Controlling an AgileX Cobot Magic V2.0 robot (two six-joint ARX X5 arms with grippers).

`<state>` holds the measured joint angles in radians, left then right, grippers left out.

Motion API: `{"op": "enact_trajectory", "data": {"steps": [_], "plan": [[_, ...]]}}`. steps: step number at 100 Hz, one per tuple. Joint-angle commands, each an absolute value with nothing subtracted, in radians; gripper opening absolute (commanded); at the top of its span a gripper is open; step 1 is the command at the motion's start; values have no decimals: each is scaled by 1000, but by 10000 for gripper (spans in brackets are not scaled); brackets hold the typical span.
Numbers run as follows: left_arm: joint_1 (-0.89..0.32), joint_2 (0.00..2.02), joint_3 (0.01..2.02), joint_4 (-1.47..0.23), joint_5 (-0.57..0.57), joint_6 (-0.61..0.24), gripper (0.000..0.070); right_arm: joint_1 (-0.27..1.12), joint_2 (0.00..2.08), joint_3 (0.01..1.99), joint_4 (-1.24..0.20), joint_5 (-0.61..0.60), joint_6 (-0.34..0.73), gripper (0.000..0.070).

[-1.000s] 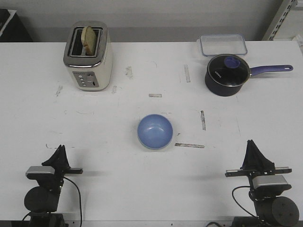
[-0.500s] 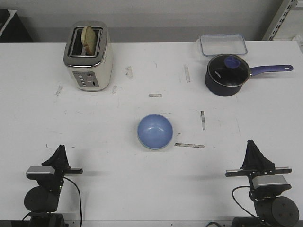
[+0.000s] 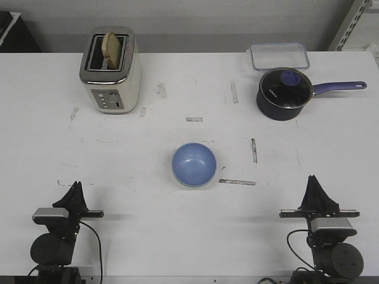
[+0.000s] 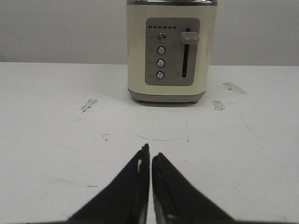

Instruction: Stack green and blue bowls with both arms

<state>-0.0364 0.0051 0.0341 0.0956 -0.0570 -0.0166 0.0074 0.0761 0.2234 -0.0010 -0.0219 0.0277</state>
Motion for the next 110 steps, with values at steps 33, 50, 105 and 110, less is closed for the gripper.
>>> {"op": "enact_trajectory", "data": {"steps": [33, 50, 105, 110], "plan": [[-35, 3, 12, 105, -60, -12, 1, 7, 1, 12, 39, -19, 37, 4], [-35, 3, 12, 106, -60, -12, 1, 7, 1, 12, 32, -19, 37, 4], [-35, 3, 12, 106, -60, -12, 1, 7, 1, 12, 85, -26, 36, 4], [-35, 3, 12, 106, -60, -12, 1, 7, 1, 12, 85, -26, 36, 4]]}}
